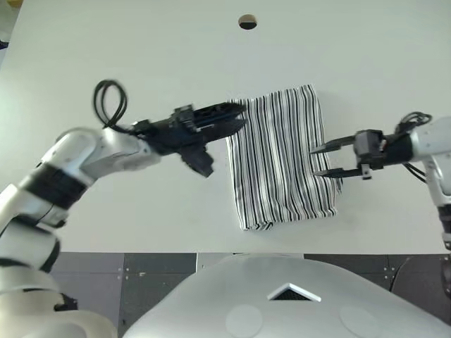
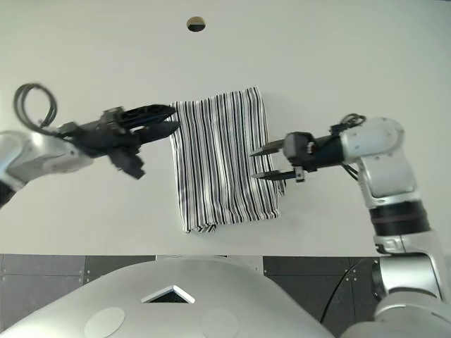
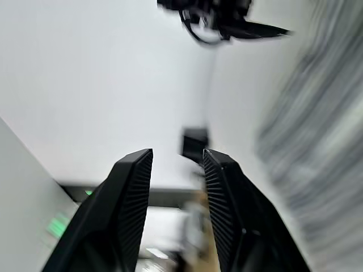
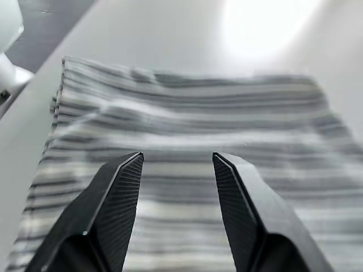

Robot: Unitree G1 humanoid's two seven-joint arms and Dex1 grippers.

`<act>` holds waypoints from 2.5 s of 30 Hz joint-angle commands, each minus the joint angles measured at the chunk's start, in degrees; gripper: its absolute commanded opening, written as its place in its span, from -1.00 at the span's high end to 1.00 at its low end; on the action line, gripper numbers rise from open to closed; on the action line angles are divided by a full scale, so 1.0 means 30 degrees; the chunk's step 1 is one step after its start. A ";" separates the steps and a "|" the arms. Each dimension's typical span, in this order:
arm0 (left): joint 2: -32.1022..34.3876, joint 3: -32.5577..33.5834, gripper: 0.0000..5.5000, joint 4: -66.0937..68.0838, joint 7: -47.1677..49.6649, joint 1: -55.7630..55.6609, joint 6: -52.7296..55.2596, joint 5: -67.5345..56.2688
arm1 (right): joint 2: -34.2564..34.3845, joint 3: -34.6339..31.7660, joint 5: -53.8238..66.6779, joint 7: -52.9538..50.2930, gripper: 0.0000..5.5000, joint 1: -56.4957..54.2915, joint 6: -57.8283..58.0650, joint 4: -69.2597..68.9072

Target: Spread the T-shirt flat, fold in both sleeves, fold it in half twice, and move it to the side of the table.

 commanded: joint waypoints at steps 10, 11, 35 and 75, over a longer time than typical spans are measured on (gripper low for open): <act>0.3007 0.1935 -0.11 -0.2443 -0.9800 1.0075 0.2486 -0.4047 | -0.2219 -0.1978 -0.3791 -0.1461 -0.18 0.5868 -0.5469 -0.0711; 0.2770 0.2221 -0.11 -0.2370 -0.9830 1.0422 0.2435 -0.3667 | -0.2252 -0.1566 -0.5044 -0.1972 -0.18 0.5929 -0.6910 -0.0087; -0.2866 0.4595 -0.11 -0.2630 -1.1960 1.1902 0.1586 0.1555 | -0.2462 0.2462 -1.1499 -0.9071 -0.18 0.5183 -1.4353 0.2530; -0.6264 0.3329 0.82 -0.0945 -1.4547 0.8997 0.1807 0.2112 | -0.2522 0.6004 -1.1374 -0.9929 0.95 0.2625 -1.3543 0.2801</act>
